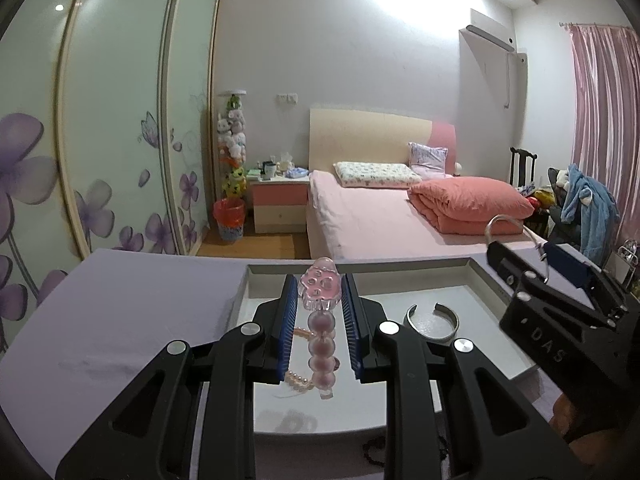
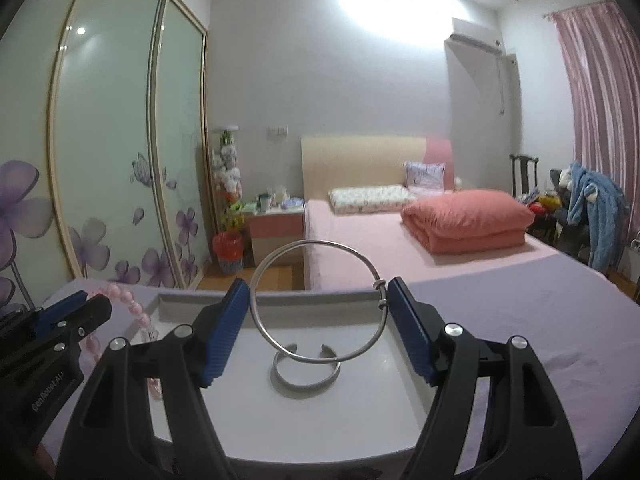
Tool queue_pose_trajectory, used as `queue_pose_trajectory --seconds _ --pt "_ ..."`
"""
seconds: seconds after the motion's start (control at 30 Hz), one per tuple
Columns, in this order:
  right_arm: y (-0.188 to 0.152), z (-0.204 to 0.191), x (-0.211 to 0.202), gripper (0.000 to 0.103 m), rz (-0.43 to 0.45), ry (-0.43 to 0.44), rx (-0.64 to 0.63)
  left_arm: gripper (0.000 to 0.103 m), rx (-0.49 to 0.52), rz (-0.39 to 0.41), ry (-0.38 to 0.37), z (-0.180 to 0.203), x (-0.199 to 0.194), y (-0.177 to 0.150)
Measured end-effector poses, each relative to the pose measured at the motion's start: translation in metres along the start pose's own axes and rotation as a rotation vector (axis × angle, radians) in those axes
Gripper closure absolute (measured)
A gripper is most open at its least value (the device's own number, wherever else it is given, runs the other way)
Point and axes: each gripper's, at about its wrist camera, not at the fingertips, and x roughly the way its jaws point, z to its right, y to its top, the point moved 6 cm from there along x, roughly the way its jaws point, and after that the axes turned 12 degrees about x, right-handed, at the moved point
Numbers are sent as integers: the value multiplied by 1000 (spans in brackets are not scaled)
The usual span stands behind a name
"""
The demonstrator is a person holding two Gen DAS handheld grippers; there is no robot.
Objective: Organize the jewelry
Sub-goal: 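Lower both pieces into the grey tray, open both tools and withdraw, then grasp the pearl earring with the left tool while the right tool grasps the white pearl bracelet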
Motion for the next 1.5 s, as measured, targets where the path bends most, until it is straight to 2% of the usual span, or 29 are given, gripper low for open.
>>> queue_pose_trajectory --seconds 0.13,0.37,0.47,0.53,0.8,1.03,1.13,1.23,1.3,1.43,1.5 --pt "-12 -1 19 33 -79 2 11 80 7 -26 -17 2 10 -5" --pt "-28 2 34 33 -151 -4 14 79 -13 -77 -36 -2 22 -14" --pt "-27 3 32 24 -143 -5 28 76 -20 -62 -31 -7 20 -11" --pt "-25 4 28 24 -134 -5 36 72 -31 -53 -28 -10 17 -8" --pt "-9 18 2 24 -97 -2 68 72 -90 -21 -4 -40 -1 1" --pt "-10 31 -30 24 -116 9 60 72 -123 -30 -9 -56 -28 -9" --pt "-20 35 -44 24 -152 10 37 67 -110 -55 -10 -58 -43 -22" --pt "-41 43 -57 26 -230 12 8 62 -101 -98 -28 -59 -53 -39" --pt "-54 48 -62 29 -287 16 -7 58 -88 -132 -46 -58 -58 -49" --pt "-87 53 -69 42 -414 15 -35 49 -60 -182 -75 -53 -66 -68" --pt "-103 53 -71 48 -473 17 -49 47 -51 -200 -87 -50 -67 -74"
